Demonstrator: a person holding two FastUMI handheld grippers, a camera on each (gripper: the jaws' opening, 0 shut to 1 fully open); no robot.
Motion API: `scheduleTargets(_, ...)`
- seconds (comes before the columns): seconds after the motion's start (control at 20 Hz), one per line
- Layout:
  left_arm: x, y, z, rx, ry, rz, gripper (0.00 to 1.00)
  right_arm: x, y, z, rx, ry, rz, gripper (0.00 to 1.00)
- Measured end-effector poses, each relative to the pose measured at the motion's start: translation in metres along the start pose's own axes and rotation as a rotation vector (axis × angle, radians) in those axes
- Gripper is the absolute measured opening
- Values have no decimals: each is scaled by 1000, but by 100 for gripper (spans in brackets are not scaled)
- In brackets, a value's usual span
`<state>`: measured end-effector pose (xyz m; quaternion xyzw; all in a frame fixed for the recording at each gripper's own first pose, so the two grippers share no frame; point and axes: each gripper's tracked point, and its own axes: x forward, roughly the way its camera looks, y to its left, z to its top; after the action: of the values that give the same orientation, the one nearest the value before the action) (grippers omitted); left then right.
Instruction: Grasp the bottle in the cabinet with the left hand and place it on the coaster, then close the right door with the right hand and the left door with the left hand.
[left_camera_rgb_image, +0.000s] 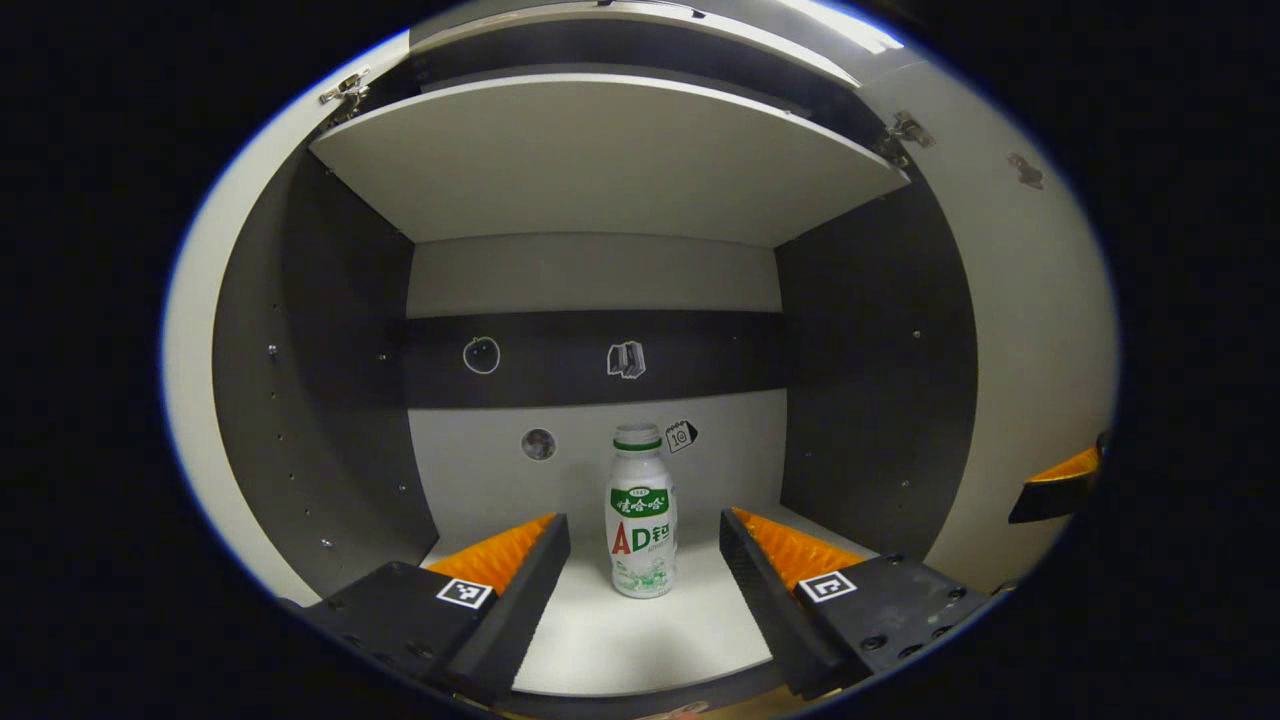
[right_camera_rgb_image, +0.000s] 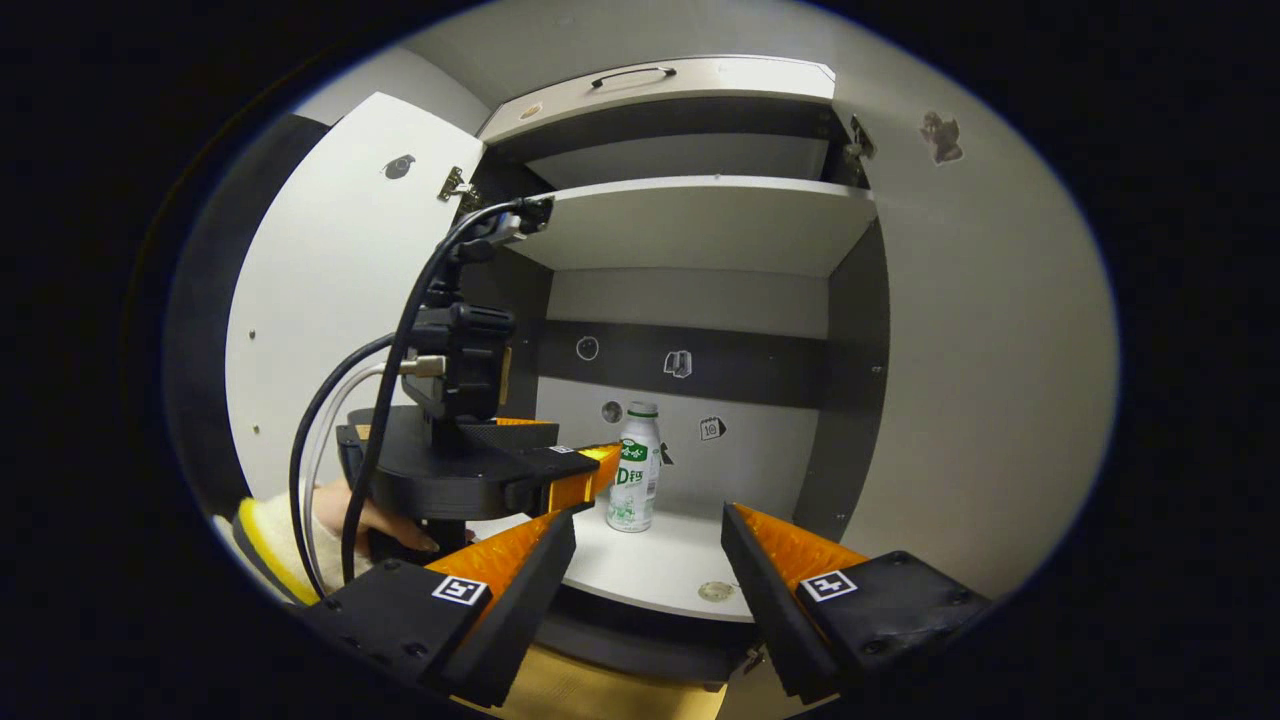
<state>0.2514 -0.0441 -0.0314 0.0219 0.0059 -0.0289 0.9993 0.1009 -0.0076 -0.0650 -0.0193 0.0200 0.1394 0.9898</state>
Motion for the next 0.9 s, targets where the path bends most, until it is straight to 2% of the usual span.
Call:
scheduleTargets(0.25, 41, 6, -15, -20, 20, 8, 95, 23, -10, -27, -84, 40, -14, 98)
scheduleTargets(0.55, 74, -4, -27, -37, 21, -26, 95, 33, 12, -49, -76, 83, 99, 97)
scheduleTargets(0.75, 88, -10, -33, -16, 25, -39, 95, 36, 3, -57, -101, 102, 82, 98)
scheduleTargets(0.9, 101, -7, -44, -5, 39, -30, 95, 41, 2, -63, -62, 126, 88, 98)
